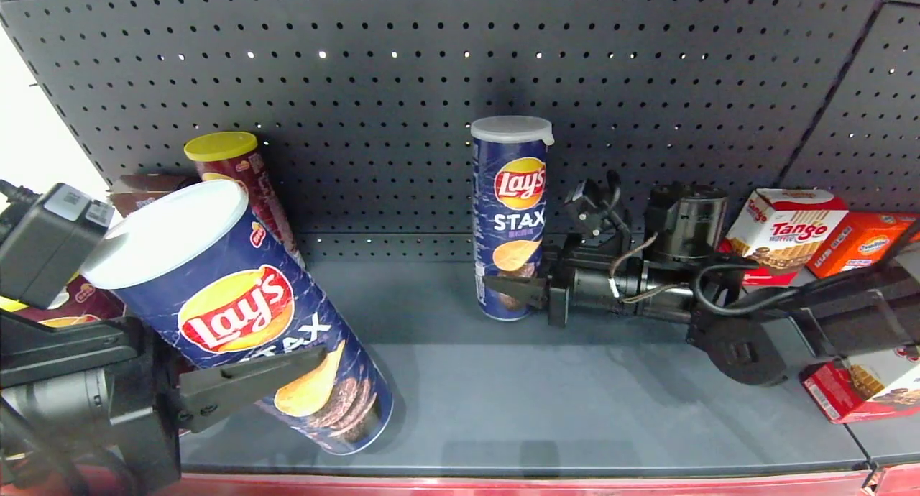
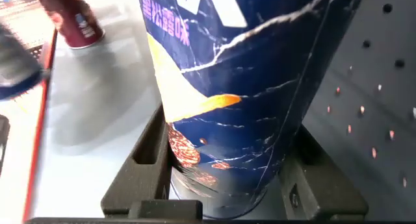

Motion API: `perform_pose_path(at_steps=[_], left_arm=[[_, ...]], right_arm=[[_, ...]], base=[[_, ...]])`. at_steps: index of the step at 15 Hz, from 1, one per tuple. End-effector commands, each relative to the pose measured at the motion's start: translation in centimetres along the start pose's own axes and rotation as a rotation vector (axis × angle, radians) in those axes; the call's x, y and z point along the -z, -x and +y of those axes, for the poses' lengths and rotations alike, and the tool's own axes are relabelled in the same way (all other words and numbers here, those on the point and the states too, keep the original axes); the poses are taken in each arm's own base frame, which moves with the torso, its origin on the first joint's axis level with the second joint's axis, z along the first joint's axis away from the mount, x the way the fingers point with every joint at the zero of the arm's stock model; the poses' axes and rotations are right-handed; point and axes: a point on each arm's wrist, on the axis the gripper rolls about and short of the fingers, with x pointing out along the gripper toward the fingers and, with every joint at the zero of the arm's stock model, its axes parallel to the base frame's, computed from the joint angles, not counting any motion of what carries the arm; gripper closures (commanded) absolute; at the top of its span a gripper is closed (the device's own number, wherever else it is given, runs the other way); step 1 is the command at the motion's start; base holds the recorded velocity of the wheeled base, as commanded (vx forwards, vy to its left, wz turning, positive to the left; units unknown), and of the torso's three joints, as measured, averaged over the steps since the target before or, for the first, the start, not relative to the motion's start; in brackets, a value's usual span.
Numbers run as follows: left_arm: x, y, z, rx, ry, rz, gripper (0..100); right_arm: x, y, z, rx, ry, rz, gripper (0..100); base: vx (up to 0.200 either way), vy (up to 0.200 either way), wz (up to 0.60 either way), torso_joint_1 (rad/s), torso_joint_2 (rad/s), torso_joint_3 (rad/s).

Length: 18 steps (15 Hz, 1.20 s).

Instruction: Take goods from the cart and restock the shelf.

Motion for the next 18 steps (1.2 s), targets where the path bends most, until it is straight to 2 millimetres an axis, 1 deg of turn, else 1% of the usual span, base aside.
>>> perform_pose_path(at_steps=[1, 3, 5, 7, 8, 9, 10, 11, 14, 16, 18], left_arm=[[0.0, 0.2, -0.1, 0.0, -0.003, -0.005, 100], [0.0, 0.2, -0.1, 0.0, -0.003, -0.005, 100], [0.0, 0.2, -0.1, -0.002, -0.003, -0.004, 100], [0.0, 0.1, -0.1, -0.003, -0.002, -0.003, 100], [0.0, 0.1, -0.1, -0.003, -0.002, -0.003, 100], [0.0, 0.1, -0.1, -0.003, -0.003, -0.004, 100], [0.0, 0.1, -0.1, -0.003, -0.003, -0.005, 100], [0.0, 0.1, -0.1, -0.002, -0.004, -0.005, 100], [0.0, 0.1, 0.0, -0.014, -0.01, -0.002, 100], [0.0, 0.1, 0.0, -0.023, -0.012, -0.002, 100], [0.1, 0.1, -0.1, -0.023, -0.011, 0.0, 100]], right_arm=[[-2.2, 2.7, 4.8, 0.017, 0.023, -0.033, 100], [-1.6, 4.0, 7.6, 0.041, 0.007, -0.039, 100], [-1.1, 5.1, 10.4, 0.065, -0.044, -0.061, 100], [0.3, 6.1, 12.1, 0.106, -0.054, -0.045, 100], [0.4, 6.1, 12.3, 0.108, -0.055, -0.043, 100], [2.2, 6.9, 12.9, 0.12, -0.058, -0.024, 100], [2.8, 7.0, 12.9, 0.123, -0.06, -0.02, 100], [3.8, 6.8, 12.6, 0.136, -0.064, -0.011, 100], [5.8, 5.7, 11.7, 0.156, -0.061, -0.012, 100], [6.6, 5.3, 11.3, 0.166, -0.057, -0.017, 100], [6.6, 5.1, 10.8, 0.177, -0.055, -0.024, 100]], base=[[0.0, 0.0, 0.0, 0.0, 0.0, 0.0], [0.0, 0.0, 0.0, 0.0, 0.0, 0.0], [0.0, 0.0, 0.0, 0.0, 0.0, 0.0], [0.0, 0.0, 0.0, 0.0, 0.0, 0.0], [0.0, 0.0, 0.0, 0.0, 0.0, 0.0], [0.0, 0.0, 0.0, 0.0, 0.0, 0.0], [0.0, 0.0, 0.0, 0.0, 0.0, 0.0], [0.0, 0.0, 0.0, 0.0, 0.0, 0.0], [0.0, 0.0, 0.0, 0.0, 0.0, 0.0], [0.0, 0.0, 0.0, 0.0, 0.0, 0.0], [0.0, 0.0, 0.0, 0.0, 0.0, 0.0]])
